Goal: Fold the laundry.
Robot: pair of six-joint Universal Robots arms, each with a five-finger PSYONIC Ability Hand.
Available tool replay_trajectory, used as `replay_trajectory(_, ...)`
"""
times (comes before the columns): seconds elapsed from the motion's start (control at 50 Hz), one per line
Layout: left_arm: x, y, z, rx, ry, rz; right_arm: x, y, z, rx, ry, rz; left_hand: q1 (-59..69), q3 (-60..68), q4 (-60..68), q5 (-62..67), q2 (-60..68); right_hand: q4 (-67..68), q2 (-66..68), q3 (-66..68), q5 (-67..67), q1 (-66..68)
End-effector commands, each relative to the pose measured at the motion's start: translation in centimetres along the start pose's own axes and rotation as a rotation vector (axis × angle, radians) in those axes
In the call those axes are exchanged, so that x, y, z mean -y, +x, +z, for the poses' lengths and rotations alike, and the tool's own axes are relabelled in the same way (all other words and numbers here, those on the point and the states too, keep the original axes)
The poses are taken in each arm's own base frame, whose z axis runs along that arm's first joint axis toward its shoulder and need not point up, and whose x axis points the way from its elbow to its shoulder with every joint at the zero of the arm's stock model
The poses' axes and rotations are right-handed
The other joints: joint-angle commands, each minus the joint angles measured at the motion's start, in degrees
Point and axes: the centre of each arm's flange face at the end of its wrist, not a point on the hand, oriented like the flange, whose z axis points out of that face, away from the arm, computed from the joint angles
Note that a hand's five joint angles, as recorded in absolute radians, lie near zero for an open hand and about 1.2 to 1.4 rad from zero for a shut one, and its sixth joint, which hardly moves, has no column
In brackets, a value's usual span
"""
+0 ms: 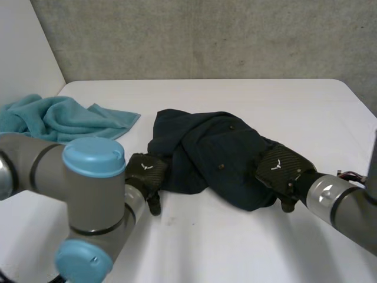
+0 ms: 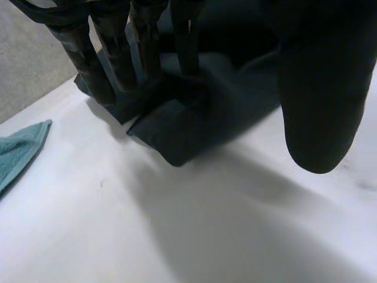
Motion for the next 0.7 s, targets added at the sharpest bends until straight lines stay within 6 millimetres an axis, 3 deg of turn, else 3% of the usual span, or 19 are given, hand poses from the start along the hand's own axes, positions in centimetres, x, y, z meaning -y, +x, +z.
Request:
replay_trajectory(0.02, -0.1, 0.2, 3.9, 0.023, 0.067, 0.004, -1.6, 0.4, 2.6, -0.104, 0.008, -0.025, -1.1, -0.5, 0.1, 0.6, -0.1, 2.7, 2.9, 2.5, 3.8, 6.0)
replay_trajectory(0.12, -0.8, 0.7, 5.5, 0.029, 0.069, 0.066, -2.3, 0.3, 3.8, -0.128, 0.021, -0.035, 1.9, 2.5, 3.1, 3.6, 2.9, 11.4, 11.6, 11.2, 12.5, 14.7)
replay_trajectory(0.2, -0.8, 0.8, 6.9, 0.042, 0.080, 0.130, -2.6, 0.7, 4.8, -0.169, 0.046, -0.046, 19.6, 20.1, 20.7, 21.2, 20.5, 39.1, 39.3, 38.9, 40.2, 42.4)
replay_trajectory(0.22, -0.7, 0.8, 7.1, 0.047, 0.085, 0.141, -2.5, 1.2, 5.0, -0.197, 0.060, -0.054, 28.9, 29.5, 30.1, 30.6, 29.9, 55.5, 55.7, 55.3, 56.6, 58.8)
replay_trajectory(0.24, -0.4, 0.7, 7.5, 0.062, 0.094, 0.156, -2.4, 1.4, 5.1, -0.212, 0.065, -0.055, 47.9, 48.4, 49.0, 49.5, 48.8, 56.3, 56.5, 56.0, 57.4, 59.6)
replay_trajectory(0.26, -0.2, 0.6, 7.7, 0.074, 0.098, 0.162, -2.3, 1.7, 5.2, -0.228, 0.069, -0.058, 57.5, 58.1, 58.7, 59.2, 58.5, 56.3, 56.5, 56.1, 57.4, 59.6)
replay_trajectory(0.38, 2.6, -0.1, 7.3, 0.168, 0.154, 0.168, -1.5, 4.1, 5.1, -0.342, 0.059, -0.006, 59.8, 60.4, 61.0, 61.5, 60.7, 56.3, 56.5, 56.1, 57.4, 59.6)
replay_trajectory(0.44, 7.7, -1.7, 4.5, 0.223, 0.279, 0.135, 0.0, 6.4, 4.0, -0.420, 0.089, 0.023, 59.8, 60.4, 61.0, 61.5, 60.7, 56.3, 56.5, 56.1, 57.4, 59.6)
replay_trajectory(0.46, 10.3, -2.8, 2.6, 0.248, 0.345, 0.117, 1.8, 8.2, 2.5, -0.476, 0.133, 0.046, 59.8, 60.4, 61.0, 61.5, 60.7, 56.3, 56.5, 56.1, 57.4, 59.6)
replay_trajectory(0.52, 14.0, -4.1, -0.6, 0.280, 0.452, 0.090, 4.5, 10.3, -0.1, -0.532, 0.202, 0.092, 59.8, 60.4, 61.0, 61.5, 60.7, 56.3, 56.5, 56.1, 57.4, 59.6)
replay_trajectory(0.54, 16.0, -4.8, -2.6, 0.297, 0.515, 0.074, 6.1, 11.7, -1.8, -0.561, 0.243, 0.122, 59.8, 60.4, 61.0, 61.5, 60.7, 56.3, 56.5, 56.1, 57.4, 59.6)
replay_trajectory(0.6, 18.9, -6.0, -6.1, 0.326, 0.617, 0.050, 8.0, 13.4, -3.6, -0.576, 0.282, 0.169, 59.8, 60.4, 61.0, 61.5, 60.7, 56.3, 56.5, 56.1, 57.4, 59.6)
replay_trajectory(0.62, 20.5, -6.8, -8.5, 0.345, 0.681, 0.033, 9.2, 14.2, -4.7, -0.578, 0.301, 0.198, 59.8, 60.4, 61.0, 61.5, 60.7, 56.3, 56.5, 56.1, 57.4, 59.6)
replay_trajectory(0.68, 22.5, -7.8, -11.8, 0.366, 0.769, 0.013, 10.9, 15.4, -6.6, -0.584, 0.329, 0.234, 59.8, 60.4, 61.0, 61.5, 60.7, 56.3, 56.5, 56.1, 57.4, 59.6)
replay_trajectory(0.7, 23.3, -8.2, -13.7, 0.371, 0.810, 0.006, 12.1, 16.2, -8.1, -0.592, 0.351, 0.253, 59.8, 60.4, 61.0, 61.5, 60.7, 56.3, 56.5, 56.1, 57.4, 59.6)
